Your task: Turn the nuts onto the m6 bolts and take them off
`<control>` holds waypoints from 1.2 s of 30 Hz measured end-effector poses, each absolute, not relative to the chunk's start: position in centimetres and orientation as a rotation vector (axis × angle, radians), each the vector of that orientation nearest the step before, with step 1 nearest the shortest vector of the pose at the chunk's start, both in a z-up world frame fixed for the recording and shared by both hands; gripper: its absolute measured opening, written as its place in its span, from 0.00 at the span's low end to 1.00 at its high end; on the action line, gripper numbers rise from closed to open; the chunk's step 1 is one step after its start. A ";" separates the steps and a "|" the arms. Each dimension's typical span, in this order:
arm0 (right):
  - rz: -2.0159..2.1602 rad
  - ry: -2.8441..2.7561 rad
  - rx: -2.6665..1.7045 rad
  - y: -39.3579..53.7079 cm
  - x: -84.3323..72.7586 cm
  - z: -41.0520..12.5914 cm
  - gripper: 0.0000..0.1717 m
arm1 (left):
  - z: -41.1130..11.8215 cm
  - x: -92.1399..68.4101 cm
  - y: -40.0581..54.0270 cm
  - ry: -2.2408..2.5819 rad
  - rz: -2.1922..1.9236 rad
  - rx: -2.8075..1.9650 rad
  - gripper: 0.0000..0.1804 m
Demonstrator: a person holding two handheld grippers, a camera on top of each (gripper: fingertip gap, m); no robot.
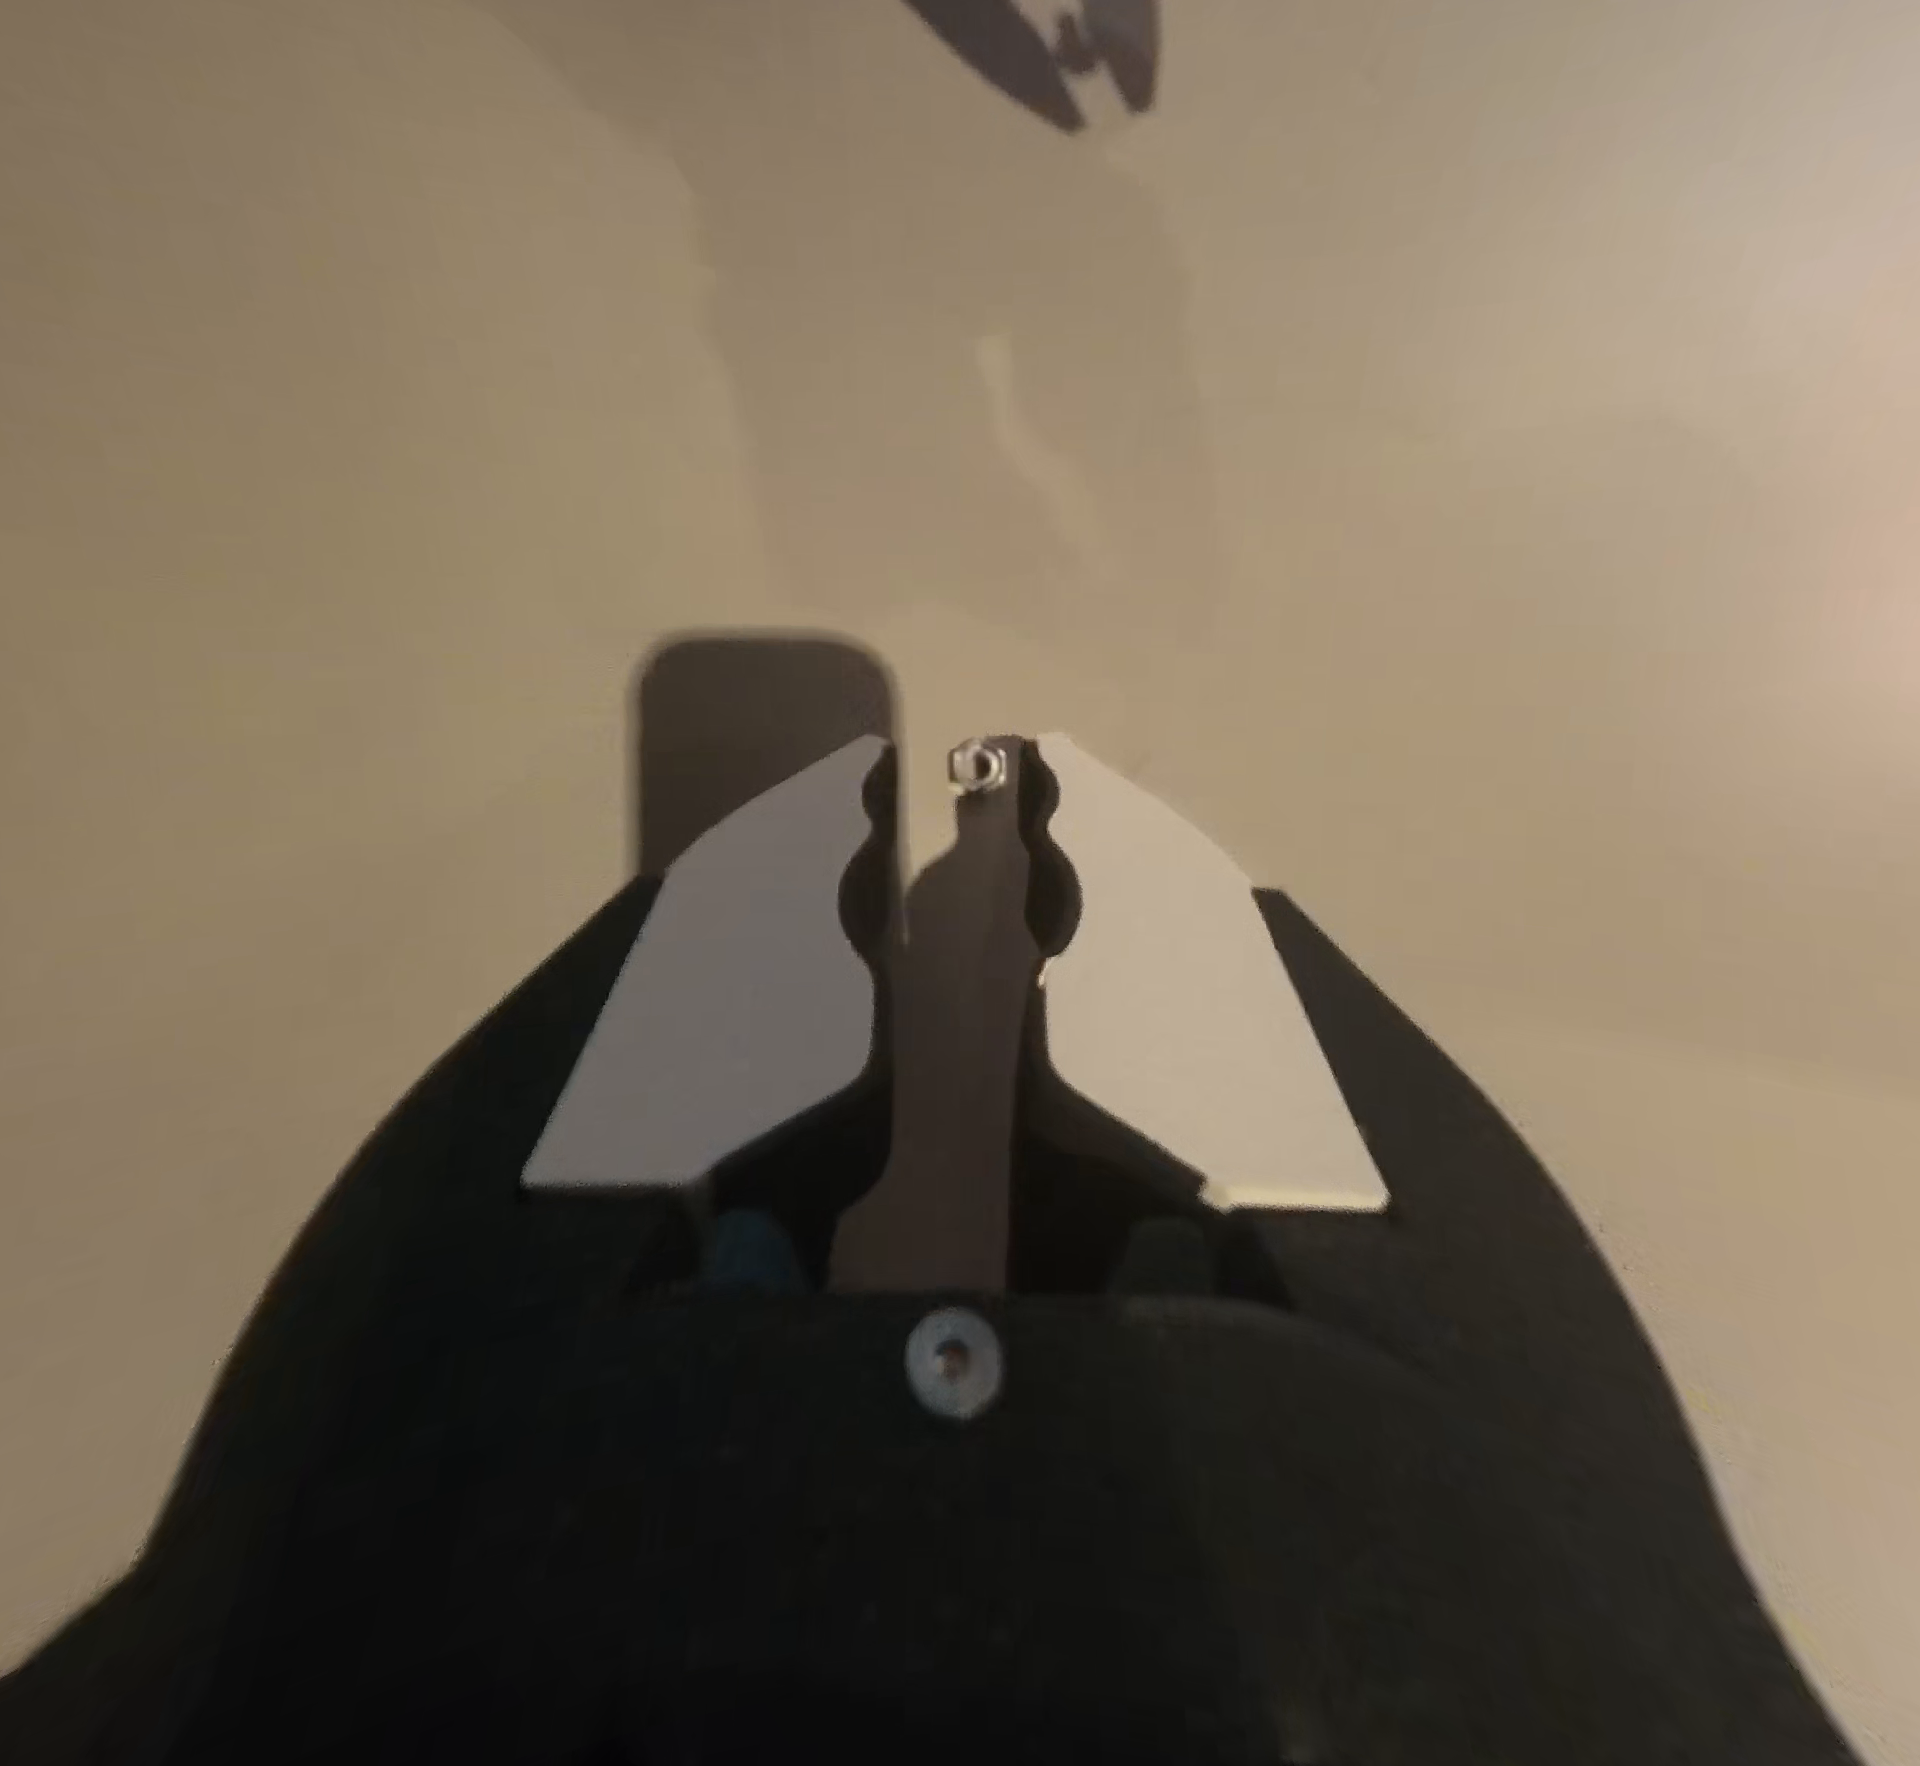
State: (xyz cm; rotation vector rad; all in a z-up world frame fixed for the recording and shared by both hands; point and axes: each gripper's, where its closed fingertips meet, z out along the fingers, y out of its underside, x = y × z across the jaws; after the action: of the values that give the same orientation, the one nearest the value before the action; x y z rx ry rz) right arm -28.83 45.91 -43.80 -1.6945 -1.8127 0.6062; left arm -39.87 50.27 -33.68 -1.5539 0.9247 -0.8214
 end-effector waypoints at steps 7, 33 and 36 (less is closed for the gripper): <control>0.640 -1.804 -1.756 46.3 -28.8 -44.7 0.12 | -33.7 -39.9 50.3 0.927 -0.823 -1.555 0.06; 0.631 -1.714 -1.769 46.3 -28.8 -44.8 0.06 | -34.0 -39.0 50.5 0.894 -0.794 -1.562 0.06; 0.621 -1.711 -1.768 46.3 -28.8 -44.8 0.06 | -34.0 -38.5 50.5 0.887 -0.789 -1.555 0.06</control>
State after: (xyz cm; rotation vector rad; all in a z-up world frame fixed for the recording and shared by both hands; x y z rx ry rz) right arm -28.78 46.29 -44.76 -1.7684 -1.7112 0.6208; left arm -38.47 50.46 -34.04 -1.5551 0.8872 -0.7890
